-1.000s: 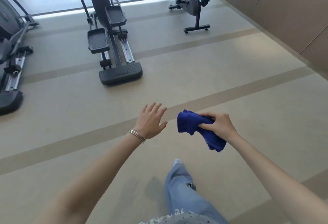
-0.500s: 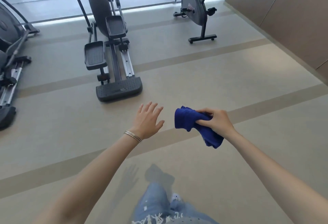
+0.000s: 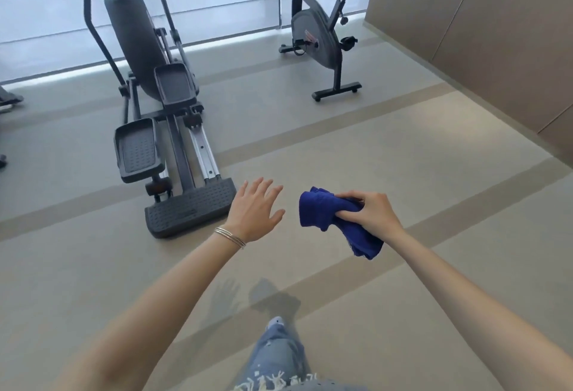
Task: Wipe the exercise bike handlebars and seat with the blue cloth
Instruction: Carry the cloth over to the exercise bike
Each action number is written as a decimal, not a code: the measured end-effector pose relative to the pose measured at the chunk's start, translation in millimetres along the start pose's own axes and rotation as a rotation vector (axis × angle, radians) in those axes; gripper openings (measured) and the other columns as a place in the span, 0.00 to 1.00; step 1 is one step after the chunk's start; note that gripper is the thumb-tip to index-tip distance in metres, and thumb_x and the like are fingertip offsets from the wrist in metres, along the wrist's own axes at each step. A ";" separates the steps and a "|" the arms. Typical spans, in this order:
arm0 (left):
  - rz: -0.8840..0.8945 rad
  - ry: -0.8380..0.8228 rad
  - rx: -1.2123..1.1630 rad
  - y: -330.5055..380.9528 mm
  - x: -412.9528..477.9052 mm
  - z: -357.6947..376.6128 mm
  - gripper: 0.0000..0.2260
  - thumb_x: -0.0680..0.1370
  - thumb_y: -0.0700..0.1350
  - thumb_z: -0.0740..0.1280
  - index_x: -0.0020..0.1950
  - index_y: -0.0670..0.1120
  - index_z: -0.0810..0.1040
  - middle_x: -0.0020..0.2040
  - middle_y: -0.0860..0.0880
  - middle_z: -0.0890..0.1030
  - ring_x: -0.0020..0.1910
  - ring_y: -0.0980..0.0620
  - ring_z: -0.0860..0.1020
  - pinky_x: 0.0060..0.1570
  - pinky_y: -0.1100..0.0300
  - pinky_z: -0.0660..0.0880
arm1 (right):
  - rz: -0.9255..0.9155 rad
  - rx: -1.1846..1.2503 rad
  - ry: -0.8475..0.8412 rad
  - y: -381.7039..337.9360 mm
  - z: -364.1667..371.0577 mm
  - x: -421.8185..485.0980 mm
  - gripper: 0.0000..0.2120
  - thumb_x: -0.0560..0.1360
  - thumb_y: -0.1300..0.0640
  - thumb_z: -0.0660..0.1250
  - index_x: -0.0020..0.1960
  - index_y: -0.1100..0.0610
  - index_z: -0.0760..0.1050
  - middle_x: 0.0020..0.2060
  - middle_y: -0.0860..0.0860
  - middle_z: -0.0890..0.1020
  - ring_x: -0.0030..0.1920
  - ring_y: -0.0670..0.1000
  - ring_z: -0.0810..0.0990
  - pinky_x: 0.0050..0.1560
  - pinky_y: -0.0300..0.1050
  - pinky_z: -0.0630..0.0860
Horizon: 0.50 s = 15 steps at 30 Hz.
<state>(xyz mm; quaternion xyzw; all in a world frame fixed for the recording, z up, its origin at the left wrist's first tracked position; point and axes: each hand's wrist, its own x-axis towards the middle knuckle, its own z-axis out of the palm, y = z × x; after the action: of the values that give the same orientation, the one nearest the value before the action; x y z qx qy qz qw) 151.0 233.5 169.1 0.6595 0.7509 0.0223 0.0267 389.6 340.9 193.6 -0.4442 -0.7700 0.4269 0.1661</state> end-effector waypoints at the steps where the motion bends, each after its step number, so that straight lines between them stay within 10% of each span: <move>1: 0.015 0.000 0.005 -11.7 15.4 -2.7 0.26 0.78 0.58 0.55 0.73 0.49 0.59 0.74 0.46 0.63 0.74 0.45 0.57 0.73 0.45 0.53 | -0.001 0.007 0.011 -5.5 1.4 16.0 0.14 0.65 0.59 0.73 0.49 0.47 0.81 0.43 0.43 0.84 0.47 0.43 0.81 0.50 0.39 0.75; 15: 0.075 -0.015 -0.012 -108.6 188.3 3.8 0.26 0.78 0.58 0.56 0.73 0.49 0.59 0.74 0.45 0.63 0.73 0.44 0.57 0.73 0.45 0.53 | 0.030 0.022 0.066 -20.6 7.3 204.9 0.16 0.66 0.61 0.72 0.51 0.47 0.81 0.45 0.45 0.85 0.47 0.42 0.81 0.49 0.35 0.74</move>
<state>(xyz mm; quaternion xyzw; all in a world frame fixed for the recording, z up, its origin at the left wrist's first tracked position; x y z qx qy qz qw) 19.5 406.2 155.8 0.6870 0.7254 0.0229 0.0356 261.0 501.4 180.7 -0.4676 -0.7527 0.4229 0.1897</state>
